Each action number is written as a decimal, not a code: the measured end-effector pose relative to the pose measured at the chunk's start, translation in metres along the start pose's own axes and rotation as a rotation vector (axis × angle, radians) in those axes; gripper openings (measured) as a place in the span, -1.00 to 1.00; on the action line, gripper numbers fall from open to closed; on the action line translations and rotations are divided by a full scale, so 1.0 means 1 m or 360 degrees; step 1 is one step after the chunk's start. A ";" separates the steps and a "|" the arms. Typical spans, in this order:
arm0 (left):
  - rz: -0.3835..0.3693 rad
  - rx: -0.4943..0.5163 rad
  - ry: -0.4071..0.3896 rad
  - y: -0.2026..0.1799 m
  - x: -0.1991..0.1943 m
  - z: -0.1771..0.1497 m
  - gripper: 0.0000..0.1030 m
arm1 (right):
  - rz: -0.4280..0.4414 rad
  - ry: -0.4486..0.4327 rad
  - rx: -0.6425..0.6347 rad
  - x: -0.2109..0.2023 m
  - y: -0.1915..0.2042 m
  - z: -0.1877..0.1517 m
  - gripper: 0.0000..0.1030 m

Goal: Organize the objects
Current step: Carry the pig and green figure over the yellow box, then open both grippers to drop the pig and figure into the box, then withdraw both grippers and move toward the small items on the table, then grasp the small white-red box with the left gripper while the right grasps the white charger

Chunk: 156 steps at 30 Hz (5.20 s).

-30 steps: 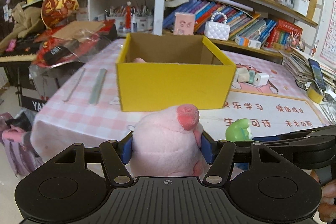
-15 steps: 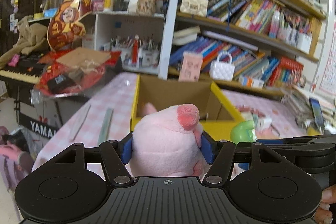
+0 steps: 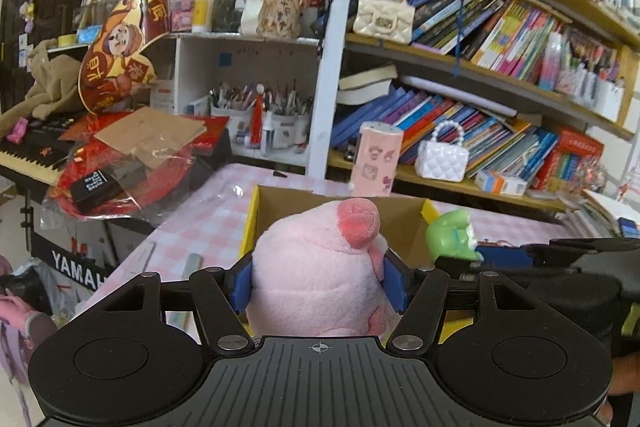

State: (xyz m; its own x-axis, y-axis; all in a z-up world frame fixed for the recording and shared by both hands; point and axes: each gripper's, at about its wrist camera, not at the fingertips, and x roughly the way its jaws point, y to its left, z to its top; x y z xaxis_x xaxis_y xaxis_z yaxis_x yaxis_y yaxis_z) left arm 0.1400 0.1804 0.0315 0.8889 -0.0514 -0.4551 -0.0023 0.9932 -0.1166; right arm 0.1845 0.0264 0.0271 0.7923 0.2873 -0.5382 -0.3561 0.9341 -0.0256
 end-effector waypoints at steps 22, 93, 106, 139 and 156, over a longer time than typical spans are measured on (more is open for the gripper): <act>0.0172 0.0176 0.0267 -0.023 0.104 -0.005 0.28 | 0.0128 0.0322 -0.0347 0.107 -0.014 -0.007 -0.34; 0.0064 0.0297 0.0267 -0.036 -0.103 -0.107 0.90 | -0.0323 0.0321 0.0209 -0.109 0.026 -0.145 0.47; -0.0095 0.0399 0.0295 -0.094 -0.072 -0.100 0.92 | -0.0491 0.0340 0.0326 -0.117 -0.033 -0.153 0.50; -0.0216 0.0453 0.0406 -0.263 0.039 -0.078 0.94 | -0.0593 0.0401 0.0447 -0.088 -0.233 -0.149 0.53; 0.0029 0.0215 0.0361 -0.277 0.130 -0.026 0.44 | -0.0303 0.0262 0.0214 -0.012 -0.269 -0.114 0.48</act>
State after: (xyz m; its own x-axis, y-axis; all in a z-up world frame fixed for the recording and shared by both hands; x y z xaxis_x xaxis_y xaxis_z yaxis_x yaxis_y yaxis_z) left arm 0.2440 -0.1036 -0.0180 0.7637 -0.0404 -0.6443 0.0575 0.9983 0.0056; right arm 0.2139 -0.2525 -0.0558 0.7437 0.0762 -0.6641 -0.1309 0.9908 -0.0330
